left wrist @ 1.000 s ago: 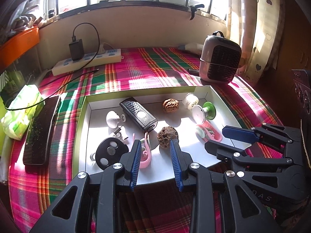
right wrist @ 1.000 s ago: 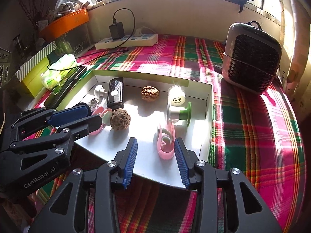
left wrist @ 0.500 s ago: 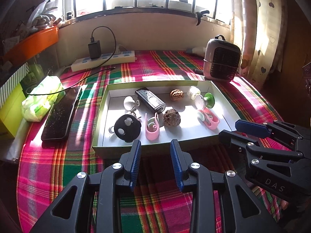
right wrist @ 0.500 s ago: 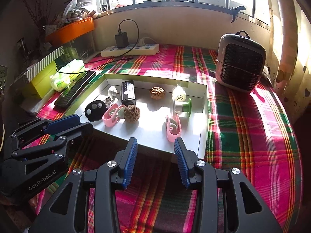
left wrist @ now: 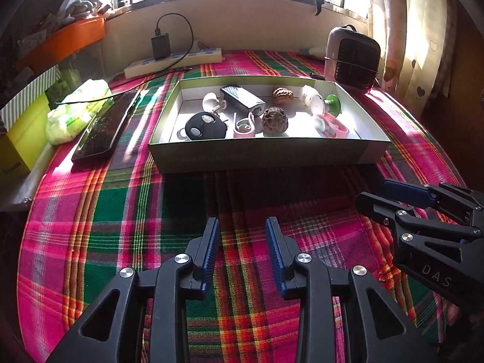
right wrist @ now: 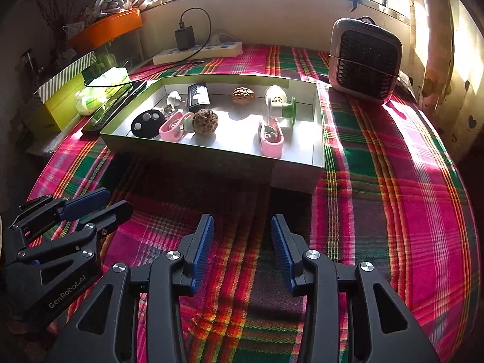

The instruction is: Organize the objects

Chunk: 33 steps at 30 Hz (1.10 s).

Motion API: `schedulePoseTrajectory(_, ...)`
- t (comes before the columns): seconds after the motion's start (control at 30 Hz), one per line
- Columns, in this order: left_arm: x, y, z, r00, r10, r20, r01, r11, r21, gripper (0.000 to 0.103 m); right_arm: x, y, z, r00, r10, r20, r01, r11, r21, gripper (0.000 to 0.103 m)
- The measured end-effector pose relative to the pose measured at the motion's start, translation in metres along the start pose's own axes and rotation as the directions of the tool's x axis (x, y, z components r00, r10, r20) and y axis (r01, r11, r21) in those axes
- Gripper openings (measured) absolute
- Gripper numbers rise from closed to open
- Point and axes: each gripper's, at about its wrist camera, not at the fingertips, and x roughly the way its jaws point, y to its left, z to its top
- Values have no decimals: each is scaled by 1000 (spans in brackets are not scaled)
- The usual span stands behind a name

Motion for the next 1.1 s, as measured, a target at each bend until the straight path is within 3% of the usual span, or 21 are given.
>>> schedulePoseTrajectory(0.27,1,-1,-7,1000,14,9,-14,999,-45,32,1,-2,-8,1000,-19,-1,19,1000,11,42)
schedulePoseTrajectory(0.4,1,-2,-7,1000,15,10,-14,999,-48,34,1,2,-10,1000,-13,9,13,1000,3,53)
schedulePoseTrajectory(1.1,2,-5,-7,1000,26,8,-26,999,-36,35,2,4,-13,999,-28,26,28,1000,-2,53)
